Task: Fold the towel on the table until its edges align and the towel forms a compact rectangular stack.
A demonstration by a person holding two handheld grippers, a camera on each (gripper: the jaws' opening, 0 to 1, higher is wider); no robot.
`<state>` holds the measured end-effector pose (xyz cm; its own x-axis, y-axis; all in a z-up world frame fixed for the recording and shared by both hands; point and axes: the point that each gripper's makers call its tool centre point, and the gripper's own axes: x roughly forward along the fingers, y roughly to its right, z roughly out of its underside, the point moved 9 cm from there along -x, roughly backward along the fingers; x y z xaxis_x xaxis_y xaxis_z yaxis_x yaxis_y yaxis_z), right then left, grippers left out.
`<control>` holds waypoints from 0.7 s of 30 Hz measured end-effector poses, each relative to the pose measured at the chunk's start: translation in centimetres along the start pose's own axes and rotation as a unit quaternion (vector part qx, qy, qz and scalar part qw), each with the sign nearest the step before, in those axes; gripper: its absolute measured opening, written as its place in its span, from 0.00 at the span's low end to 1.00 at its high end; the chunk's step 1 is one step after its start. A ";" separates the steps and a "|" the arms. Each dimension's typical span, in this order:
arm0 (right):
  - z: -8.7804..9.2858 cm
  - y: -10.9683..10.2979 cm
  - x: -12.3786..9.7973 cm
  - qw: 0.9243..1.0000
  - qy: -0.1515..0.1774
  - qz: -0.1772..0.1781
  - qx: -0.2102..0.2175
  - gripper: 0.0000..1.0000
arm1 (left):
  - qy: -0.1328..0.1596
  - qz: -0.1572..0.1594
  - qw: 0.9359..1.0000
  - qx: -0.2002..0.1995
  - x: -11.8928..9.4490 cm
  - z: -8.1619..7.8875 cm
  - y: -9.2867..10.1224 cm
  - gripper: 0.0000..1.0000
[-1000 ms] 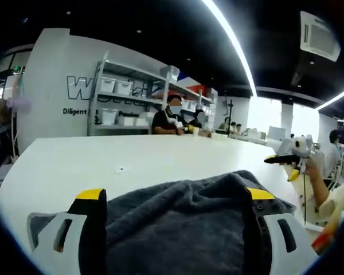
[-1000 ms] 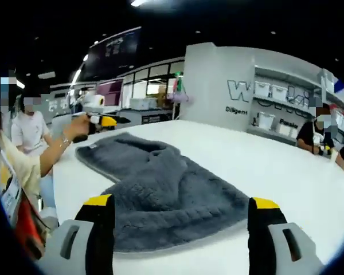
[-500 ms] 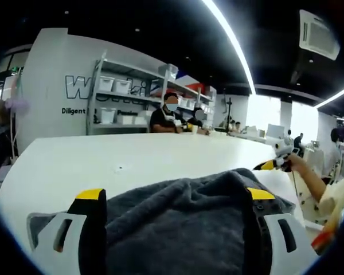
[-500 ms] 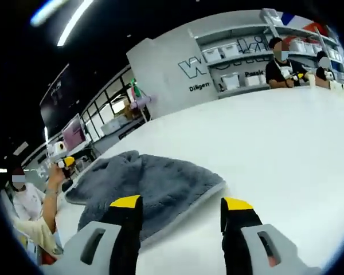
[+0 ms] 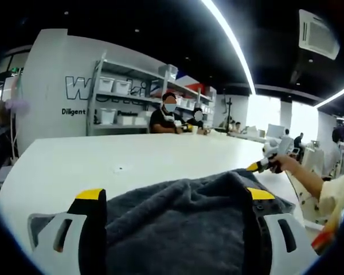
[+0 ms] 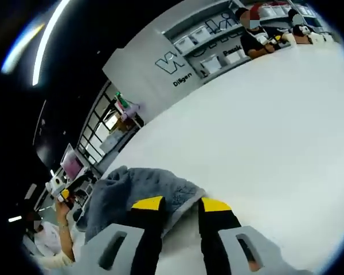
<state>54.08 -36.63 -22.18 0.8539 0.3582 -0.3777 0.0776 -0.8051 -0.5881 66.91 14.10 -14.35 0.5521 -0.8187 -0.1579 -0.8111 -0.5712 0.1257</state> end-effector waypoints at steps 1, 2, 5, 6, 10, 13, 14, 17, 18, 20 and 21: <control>-0.1 0.1 0.1 1.000 0.005 0.005 -0.002 0.12 | 0.000 0.000 1.000 -0.001 0.0 0.0 0.0 0.97; -0.1 0.0 0.1 1.000 0.008 0.009 -0.005 0.10 | 0.000 -0.001 1.000 -0.001 0.0 0.0 0.0 0.97; 0.0 -0.5 0.1 1.000 0.016 0.009 -0.023 0.04 | -0.002 -0.001 1.000 -0.002 -0.1 0.1 0.1 0.97; 0.0 -0.7 0.1 0.999 0.020 0.008 -0.032 0.03 | -0.002 -0.001 1.000 -0.002 -0.1 0.2 0.1 0.97; -0.5 -2.4 -0.3 0.995 0.056 -0.009 -0.079 0.02 | -0.002 -0.001 1.000 -0.001 -0.1 0.1 0.1 0.97; -0.9 -4.3 -1.0 0.989 0.084 -0.029 -0.122 0.02 | -0.003 0.000 1.000 -0.002 -0.1 0.1 0.1 0.97; -0.9 -5.0 -1.2 0.986 0.091 -0.034 -0.139 0.02 | -0.003 0.000 1.000 -0.001 -0.1 0.1 0.1 0.97; -0.9 -7.5 -1.9 0.977 0.108 -0.053 -0.175 0.02 | -0.003 -0.001 1.000 -0.001 -0.1 0.2 0.1 0.97; -0.8 -8.3 -2.1 0.974 0.114 -0.061 -0.185 0.02 | -0.004 -0.001 1.000 -0.001 -0.1 0.2 0.1 0.97; -0.8 -10.2 -2.5 0.968 0.126 -0.077 -0.204 0.02 | -0.004 -0.001 1.000 -0.001 -0.1 0.2 0.1 0.97; -0.7 -11.1 -2.7 0.965 0.130 -0.085 -0.213 0.02 | -0.004 -0.002 1.000 -0.001 -0.1 0.2 0.1 0.97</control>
<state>51.31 -28.97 -14.14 0.9057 0.4168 -0.0768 0.3859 -0.8859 -0.2576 66.81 14.12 -14.50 0.5529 -0.8164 -0.1665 -0.8090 -0.5738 0.1274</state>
